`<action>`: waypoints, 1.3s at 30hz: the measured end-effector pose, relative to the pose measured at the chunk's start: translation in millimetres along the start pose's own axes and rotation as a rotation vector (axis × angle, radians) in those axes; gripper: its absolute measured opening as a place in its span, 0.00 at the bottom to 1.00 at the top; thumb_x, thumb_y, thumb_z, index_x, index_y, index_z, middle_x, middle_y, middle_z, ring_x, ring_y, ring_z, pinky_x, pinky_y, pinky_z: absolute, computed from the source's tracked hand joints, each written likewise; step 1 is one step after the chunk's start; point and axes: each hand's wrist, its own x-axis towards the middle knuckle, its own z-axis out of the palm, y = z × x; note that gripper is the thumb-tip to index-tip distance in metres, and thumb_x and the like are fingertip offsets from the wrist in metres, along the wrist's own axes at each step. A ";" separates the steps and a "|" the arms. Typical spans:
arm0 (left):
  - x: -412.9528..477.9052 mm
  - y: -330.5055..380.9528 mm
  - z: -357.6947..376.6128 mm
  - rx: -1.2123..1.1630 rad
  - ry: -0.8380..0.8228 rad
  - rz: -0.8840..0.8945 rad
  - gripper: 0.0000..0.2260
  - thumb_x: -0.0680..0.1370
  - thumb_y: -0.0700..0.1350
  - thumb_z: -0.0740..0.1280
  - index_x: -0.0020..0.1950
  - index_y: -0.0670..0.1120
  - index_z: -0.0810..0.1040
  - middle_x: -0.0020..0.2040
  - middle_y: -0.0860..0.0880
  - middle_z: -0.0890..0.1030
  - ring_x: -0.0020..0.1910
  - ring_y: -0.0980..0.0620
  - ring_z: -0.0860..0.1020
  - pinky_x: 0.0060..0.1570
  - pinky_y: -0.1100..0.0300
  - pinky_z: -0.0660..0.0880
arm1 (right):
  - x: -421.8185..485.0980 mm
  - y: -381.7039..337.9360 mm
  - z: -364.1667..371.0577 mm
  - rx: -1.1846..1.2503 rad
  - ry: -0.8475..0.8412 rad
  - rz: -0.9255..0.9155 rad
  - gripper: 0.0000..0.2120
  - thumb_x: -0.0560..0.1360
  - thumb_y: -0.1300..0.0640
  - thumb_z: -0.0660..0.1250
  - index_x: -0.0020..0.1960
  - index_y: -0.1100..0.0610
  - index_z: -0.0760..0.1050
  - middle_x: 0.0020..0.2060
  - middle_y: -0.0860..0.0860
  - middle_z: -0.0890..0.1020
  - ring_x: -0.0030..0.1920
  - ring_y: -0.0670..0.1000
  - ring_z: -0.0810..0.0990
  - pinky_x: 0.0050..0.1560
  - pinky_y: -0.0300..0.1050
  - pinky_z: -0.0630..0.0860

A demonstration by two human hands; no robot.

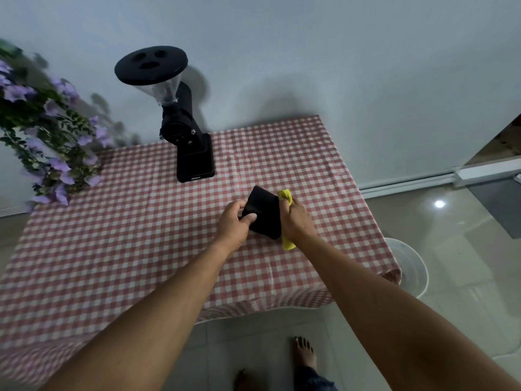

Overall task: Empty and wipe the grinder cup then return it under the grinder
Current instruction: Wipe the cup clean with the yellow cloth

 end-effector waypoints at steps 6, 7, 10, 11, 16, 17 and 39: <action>1.1 9.5 1.5 0.005 -0.072 0.049 0.12 0.81 0.39 0.66 0.64 0.47 0.75 0.66 0.49 0.75 0.60 0.49 0.78 0.50 0.63 0.77 | -17.5 -24.5 10.3 -0.011 0.026 -0.301 0.24 0.84 0.51 0.46 0.79 0.52 0.55 0.79 0.47 0.56 0.79 0.48 0.50 0.78 0.51 0.45; 0.8 9.5 1.6 0.022 -0.077 0.058 0.12 0.81 0.39 0.66 0.64 0.47 0.75 0.67 0.49 0.75 0.59 0.50 0.77 0.49 0.64 0.76 | -14.9 -24.4 10.1 0.003 0.022 -0.322 0.23 0.84 0.51 0.46 0.78 0.52 0.56 0.79 0.47 0.56 0.79 0.47 0.51 0.78 0.50 0.45; -3.7 6.9 0.0 0.084 -0.080 0.054 0.11 0.81 0.39 0.67 0.63 0.48 0.76 0.65 0.51 0.75 0.60 0.53 0.75 0.49 0.66 0.72 | -6.6 -13.0 1.0 0.031 0.028 -0.169 0.23 0.83 0.49 0.46 0.76 0.53 0.62 0.76 0.53 0.65 0.75 0.53 0.61 0.76 0.53 0.54; -4.0 4.0 -0.5 0.091 -0.083 0.047 0.11 0.80 0.40 0.68 0.62 0.48 0.77 0.65 0.51 0.76 0.61 0.52 0.75 0.50 0.65 0.72 | -5.3 -7.0 -3.7 0.052 0.026 -0.072 0.24 0.83 0.47 0.46 0.74 0.54 0.66 0.72 0.55 0.69 0.72 0.56 0.67 0.73 0.55 0.60; -0.6 11.6 -5.7 0.046 -0.138 0.038 0.19 0.76 0.46 0.73 0.67 0.50 0.78 0.66 0.52 0.79 0.64 0.51 0.77 0.60 0.58 0.77 | -11.4 14.3 -6.9 0.204 0.012 0.055 0.24 0.82 0.44 0.48 0.69 0.56 0.69 0.66 0.56 0.75 0.62 0.59 0.75 0.61 0.54 0.70; 1.5 17.1 -6.3 0.039 -0.155 0.033 0.21 0.77 0.48 0.73 0.69 0.50 0.77 0.65 0.54 0.79 0.64 0.52 0.77 0.63 0.55 0.76 | -12.4 14.9 -4.6 0.214 0.021 0.046 0.25 0.82 0.43 0.48 0.69 0.56 0.69 0.66 0.55 0.75 0.62 0.58 0.75 0.59 0.52 0.70; 2.5 7.9 8.9 0.053 0.026 0.015 0.08 0.81 0.42 0.67 0.58 0.47 0.83 0.54 0.51 0.86 0.53 0.52 0.83 0.56 0.53 0.81 | 5.6 4.2 17.1 0.246 0.099 -0.054 0.24 0.82 0.45 0.47 0.73 0.51 0.67 0.71 0.50 0.72 0.70 0.53 0.70 0.70 0.56 0.66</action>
